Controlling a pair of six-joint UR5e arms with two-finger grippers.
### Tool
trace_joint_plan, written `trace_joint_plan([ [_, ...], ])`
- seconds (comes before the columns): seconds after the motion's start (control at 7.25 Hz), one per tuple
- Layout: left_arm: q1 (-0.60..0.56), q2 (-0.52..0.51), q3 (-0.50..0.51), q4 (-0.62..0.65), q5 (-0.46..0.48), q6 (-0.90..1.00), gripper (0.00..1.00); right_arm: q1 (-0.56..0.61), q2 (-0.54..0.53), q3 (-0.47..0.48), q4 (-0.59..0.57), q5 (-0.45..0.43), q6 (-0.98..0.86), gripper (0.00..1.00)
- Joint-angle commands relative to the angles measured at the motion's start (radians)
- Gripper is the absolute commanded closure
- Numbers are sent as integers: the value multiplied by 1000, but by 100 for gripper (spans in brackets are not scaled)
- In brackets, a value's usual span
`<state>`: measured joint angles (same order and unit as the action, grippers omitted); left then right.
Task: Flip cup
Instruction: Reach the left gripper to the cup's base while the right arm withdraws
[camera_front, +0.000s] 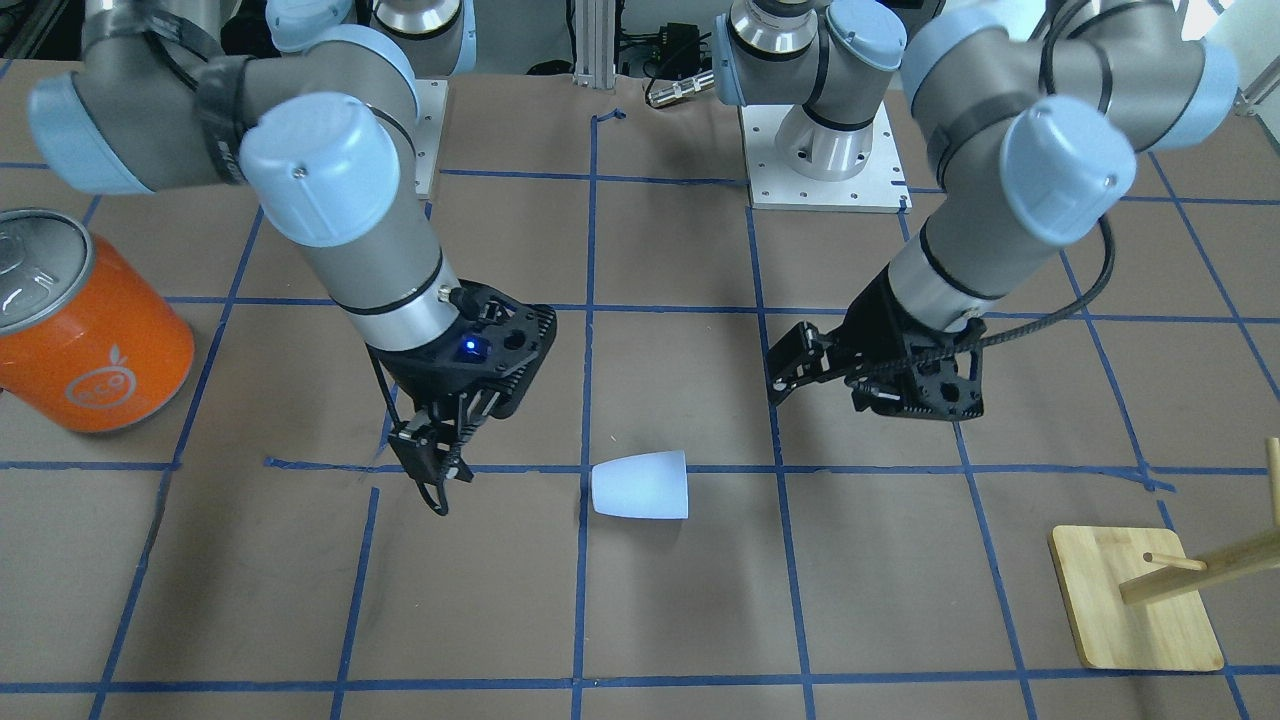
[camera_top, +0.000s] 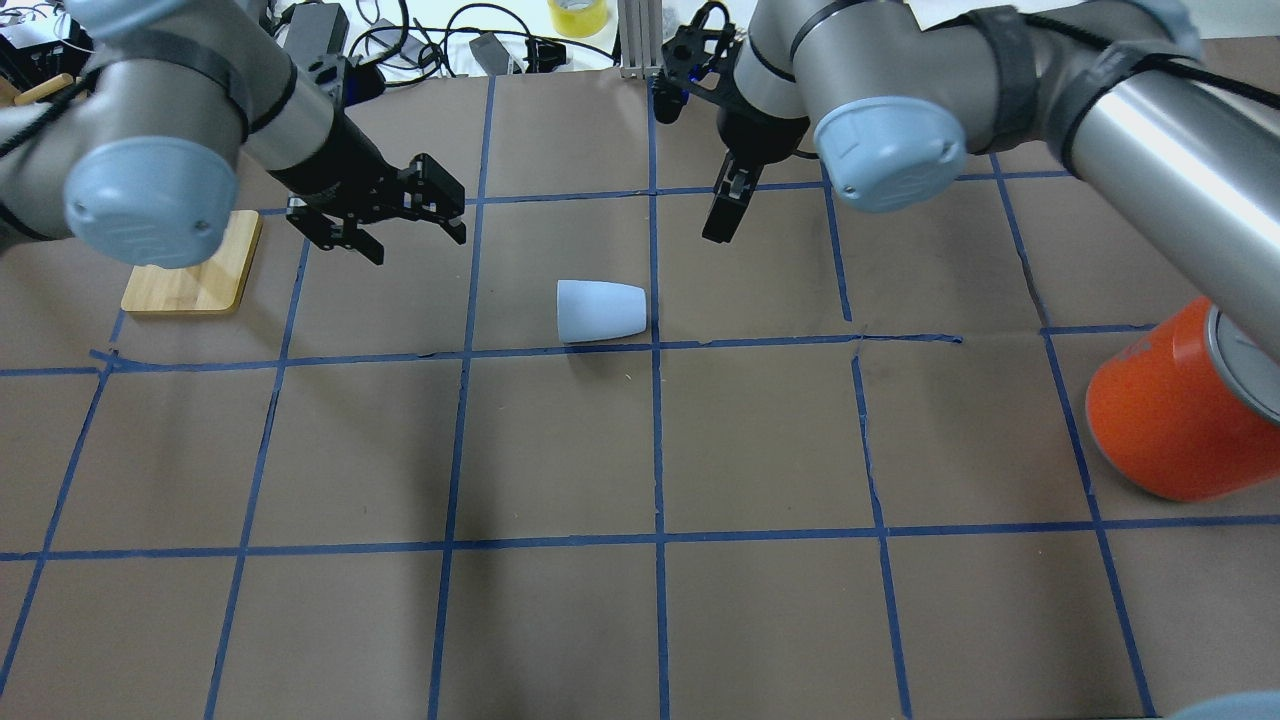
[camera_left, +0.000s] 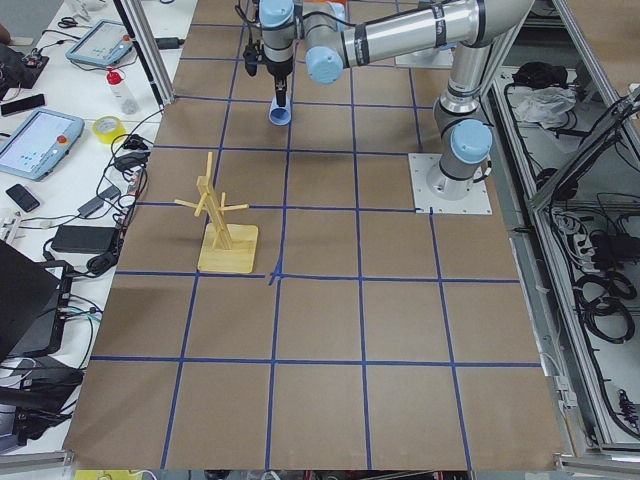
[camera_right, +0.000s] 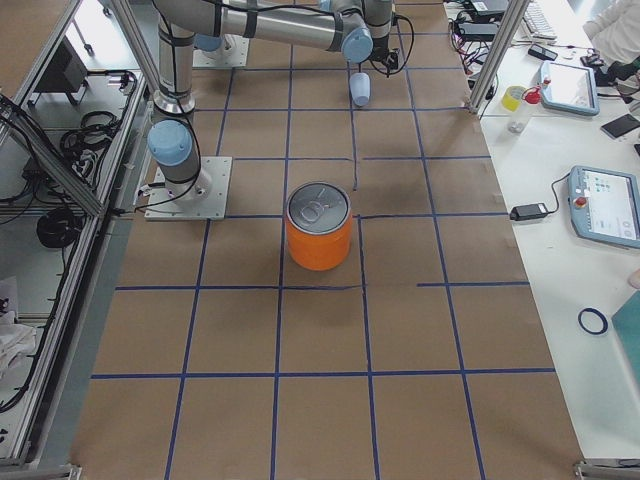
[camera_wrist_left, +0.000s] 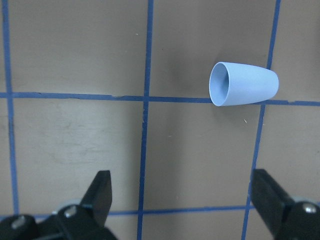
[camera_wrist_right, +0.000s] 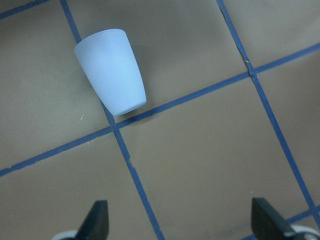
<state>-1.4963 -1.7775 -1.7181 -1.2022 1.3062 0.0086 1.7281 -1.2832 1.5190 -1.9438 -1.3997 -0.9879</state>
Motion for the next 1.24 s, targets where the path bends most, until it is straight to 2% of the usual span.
trace_joint_plan([
  [0.0,1,-158,-40,136,-156,7,0,-62,-114,1,139,-7,175,0],
  [0.14,1,-205,-47,230,-276,-7,0,-87,-152,0,176,-7,272,0],
  [0.28,1,-247,-49,243,-368,-7,0,-96,-195,1,216,-15,329,0],
  [0.41,1,-282,-48,245,-416,1,0,-99,-226,-6,235,-13,391,0],
  [0.55,2,-311,-48,246,-556,7,0,-99,-269,0,240,-25,422,0],
  [0.69,1,-341,-49,256,-594,8,5,-102,-290,3,282,-88,423,0],
  [0.83,1,-362,-49,289,-598,8,25,-129,-298,3,327,-135,448,0],
  [0.97,1,-373,-46,294,-587,8,77,-160,-298,4,366,-136,489,0],
  [1.1,1,-373,-48,309,-585,2,100,-173,-297,7,359,-118,503,0],
])
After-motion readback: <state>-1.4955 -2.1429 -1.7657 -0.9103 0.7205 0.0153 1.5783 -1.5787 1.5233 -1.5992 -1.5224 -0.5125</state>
